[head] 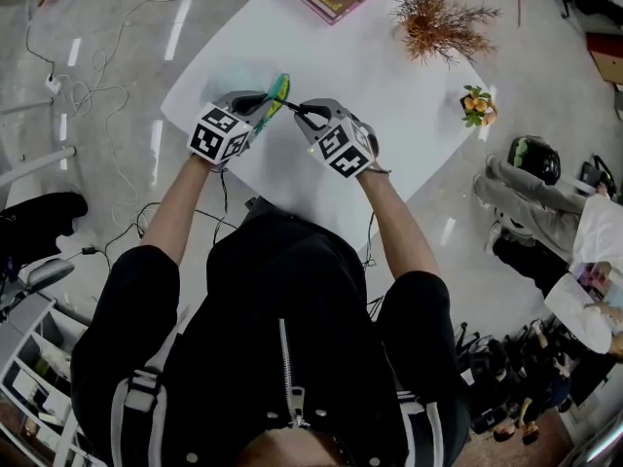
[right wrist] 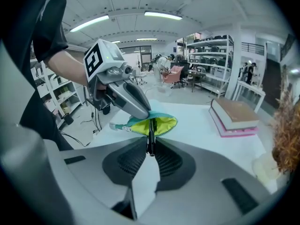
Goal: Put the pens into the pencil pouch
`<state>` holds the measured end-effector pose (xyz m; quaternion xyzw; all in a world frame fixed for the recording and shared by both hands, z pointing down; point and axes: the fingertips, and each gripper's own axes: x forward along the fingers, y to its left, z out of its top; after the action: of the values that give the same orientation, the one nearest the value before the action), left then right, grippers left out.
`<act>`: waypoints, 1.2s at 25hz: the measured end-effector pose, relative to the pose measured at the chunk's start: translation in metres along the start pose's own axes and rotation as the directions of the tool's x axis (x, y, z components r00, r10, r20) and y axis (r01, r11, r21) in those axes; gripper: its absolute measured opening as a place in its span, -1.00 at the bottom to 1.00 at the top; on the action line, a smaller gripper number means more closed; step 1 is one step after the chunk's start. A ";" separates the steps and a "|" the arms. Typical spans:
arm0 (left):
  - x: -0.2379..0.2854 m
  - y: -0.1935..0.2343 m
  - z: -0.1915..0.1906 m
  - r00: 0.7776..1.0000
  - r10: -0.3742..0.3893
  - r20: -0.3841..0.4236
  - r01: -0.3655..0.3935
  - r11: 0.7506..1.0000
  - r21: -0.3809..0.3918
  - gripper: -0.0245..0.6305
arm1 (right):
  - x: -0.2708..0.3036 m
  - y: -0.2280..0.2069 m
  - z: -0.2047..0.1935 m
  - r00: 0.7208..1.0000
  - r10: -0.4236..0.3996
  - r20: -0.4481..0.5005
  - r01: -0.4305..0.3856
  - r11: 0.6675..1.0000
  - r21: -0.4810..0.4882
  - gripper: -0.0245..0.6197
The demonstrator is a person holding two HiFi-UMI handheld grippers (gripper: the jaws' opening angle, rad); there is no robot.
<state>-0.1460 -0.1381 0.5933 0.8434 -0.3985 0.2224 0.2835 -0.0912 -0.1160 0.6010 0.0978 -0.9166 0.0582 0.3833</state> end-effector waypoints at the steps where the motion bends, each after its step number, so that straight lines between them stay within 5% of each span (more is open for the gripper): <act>1: 0.000 -0.001 0.001 1.000 -0.004 0.003 0.004 1.000 -0.003 -0.79 | 0.002 0.002 0.002 1.000 0.003 0.004 -0.003 1.000 0.000 -0.71; 30: -0.003 -0.037 0.018 0.972 -0.208 0.107 0.221 0.967 -0.128 -0.79 | 0.031 0.008 0.012 0.999 -0.017 0.027 0.017 1.000 -0.001 -0.70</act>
<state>-0.1153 -0.1294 0.5671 0.8692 -0.3322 0.1229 0.3452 -0.1221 -0.1145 0.6143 0.1061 -0.9209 0.0530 0.3713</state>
